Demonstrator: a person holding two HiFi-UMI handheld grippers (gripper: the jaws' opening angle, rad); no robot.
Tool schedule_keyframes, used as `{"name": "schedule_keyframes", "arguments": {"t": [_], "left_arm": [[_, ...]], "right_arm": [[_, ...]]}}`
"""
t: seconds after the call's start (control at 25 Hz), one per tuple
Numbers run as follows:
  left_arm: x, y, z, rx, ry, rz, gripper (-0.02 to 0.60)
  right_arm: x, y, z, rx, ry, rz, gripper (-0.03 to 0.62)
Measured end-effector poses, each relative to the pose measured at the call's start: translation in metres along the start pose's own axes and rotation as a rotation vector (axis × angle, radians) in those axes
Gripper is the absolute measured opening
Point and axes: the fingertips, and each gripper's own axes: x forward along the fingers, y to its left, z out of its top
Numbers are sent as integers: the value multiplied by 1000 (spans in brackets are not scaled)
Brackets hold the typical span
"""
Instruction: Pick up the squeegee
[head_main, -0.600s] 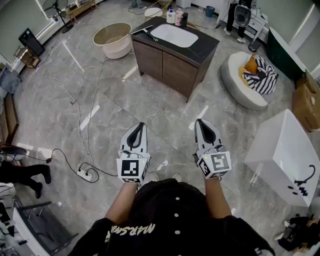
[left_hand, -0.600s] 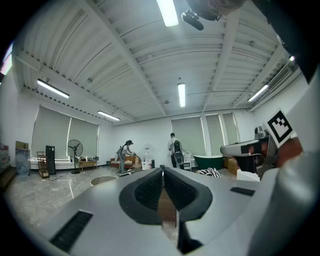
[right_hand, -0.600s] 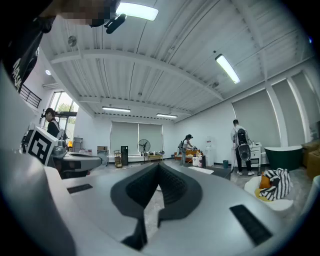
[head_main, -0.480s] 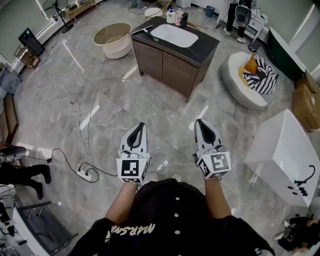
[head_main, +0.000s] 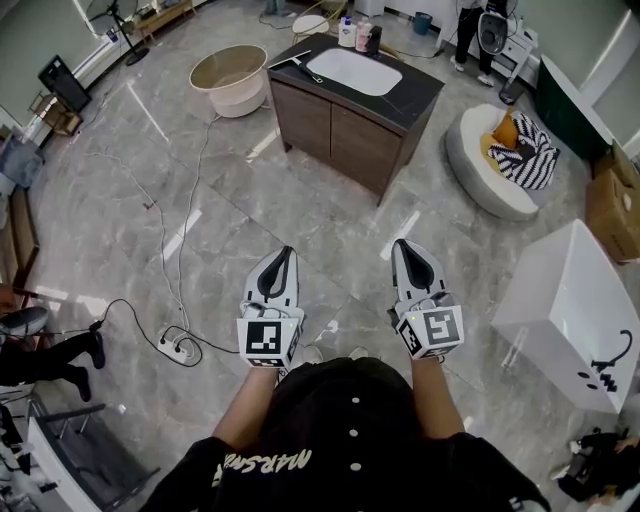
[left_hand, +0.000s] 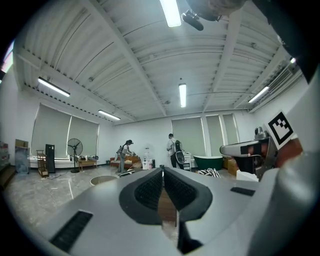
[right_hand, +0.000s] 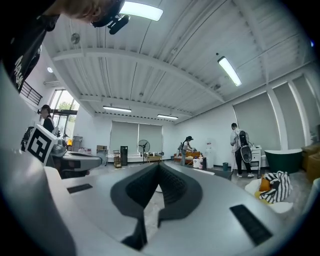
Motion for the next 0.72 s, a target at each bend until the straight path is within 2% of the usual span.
{"name": "schedule_keyframes", "arguments": {"t": [0.48,0.72], "left_arm": [[-6,42,-1,-1,-14,-12,18],[25,56,-7,2,-9,-5,18]], "right_arm": [[21,36,-12,23,-13,-19,-5],[55,23,-17,22,-13,-12,-5]]}}
